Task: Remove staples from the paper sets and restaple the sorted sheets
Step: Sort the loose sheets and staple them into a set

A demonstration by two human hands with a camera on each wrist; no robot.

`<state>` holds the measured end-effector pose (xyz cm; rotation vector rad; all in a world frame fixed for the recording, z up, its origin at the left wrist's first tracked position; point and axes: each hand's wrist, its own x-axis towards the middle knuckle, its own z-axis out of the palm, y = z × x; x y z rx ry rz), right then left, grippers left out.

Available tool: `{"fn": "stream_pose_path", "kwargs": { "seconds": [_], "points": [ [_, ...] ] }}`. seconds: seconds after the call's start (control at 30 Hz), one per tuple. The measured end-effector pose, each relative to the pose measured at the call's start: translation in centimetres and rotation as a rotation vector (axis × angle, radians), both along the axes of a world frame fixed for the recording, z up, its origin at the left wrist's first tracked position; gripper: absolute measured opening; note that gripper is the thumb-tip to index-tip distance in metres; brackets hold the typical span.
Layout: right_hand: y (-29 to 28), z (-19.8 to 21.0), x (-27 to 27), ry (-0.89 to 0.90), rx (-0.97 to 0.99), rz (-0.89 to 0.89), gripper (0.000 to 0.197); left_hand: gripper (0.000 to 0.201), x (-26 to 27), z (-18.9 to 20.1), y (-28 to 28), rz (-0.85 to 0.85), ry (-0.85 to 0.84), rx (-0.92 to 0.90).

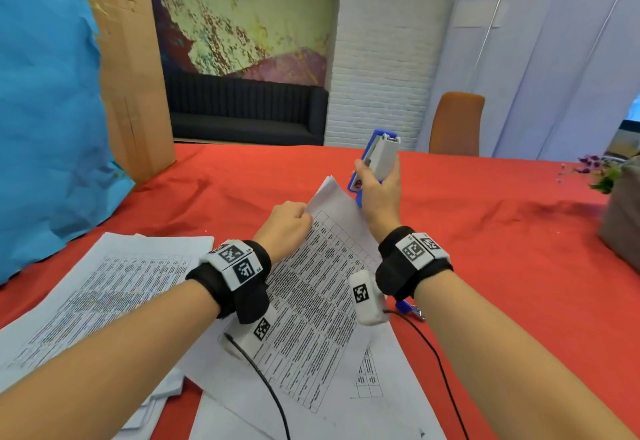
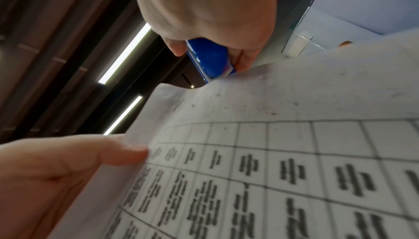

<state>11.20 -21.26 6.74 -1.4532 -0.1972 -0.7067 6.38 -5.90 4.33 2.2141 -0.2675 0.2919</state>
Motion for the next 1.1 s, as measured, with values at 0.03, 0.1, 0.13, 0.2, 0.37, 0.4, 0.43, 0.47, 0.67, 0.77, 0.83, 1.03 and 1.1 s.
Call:
{"fn": "stream_pose_path", "kwargs": {
  "seconds": [0.03,0.1,0.13,0.2,0.37,0.4,0.43,0.47,0.67,0.77,0.83,1.03,1.1],
  "points": [
    [-0.1,-0.1,-0.1,0.003,-0.003,0.01,0.017,0.025,0.0,0.1,0.0,-0.001,-0.014,0.004],
    [0.0,-0.6,-0.1,0.02,-0.046,0.045,0.013,0.021,0.0,0.2,0.1,-0.023,-0.034,0.034],
    [0.2,-0.7,-0.2,0.028,-0.066,0.062,0.012,0.021,0.1,0.2,0.1,-0.039,-0.039,0.055],
    [0.8,-0.7,-0.5,0.037,-0.073,0.093,0.012,0.023,0.0,0.1,-0.2,-0.067,-0.038,0.075],
    [2.0,0.0,-0.6,0.022,-0.077,0.086,0.026,0.032,-0.1,0.2,-1.0,-0.069,-0.072,0.077],
    [2.1,0.0,-0.5,0.027,-0.072,0.07,0.03,0.035,-0.1,0.3,-1.1,-0.071,-0.081,0.083],
    [2.1,-0.1,-0.4,0.038,-0.065,0.047,0.033,0.036,-0.2,0.4,-1.2,-0.075,-0.092,0.093],
    [2.1,-0.1,-0.3,0.046,-0.061,0.022,0.036,0.037,-0.3,0.4,-1.3,-0.082,-0.1,0.104],
    [1.9,0.5,-0.3,0.085,-0.194,-0.012,0.043,0.033,-0.4,-0.2,-1.6,-0.093,-0.095,0.115],
    [1.9,0.5,-0.5,0.09,-0.166,-0.006,0.042,0.023,-0.5,-0.2,-1.7,-0.107,-0.096,0.102],
    [1.7,0.5,-0.5,0.106,-0.089,0.049,0.04,0.022,-0.6,0.1,-1.9,-0.112,-0.102,0.093],
    [1.2,0.5,-0.6,0.143,-0.097,0.144,0.039,0.031,-0.6,0.5,-1.8,-0.059,-0.102,0.117],
    [1.2,0.4,-0.6,0.151,-0.093,0.146,0.041,0.029,-0.6,0.5,-1.8,-0.056,-0.11,0.143]
  ]
}}
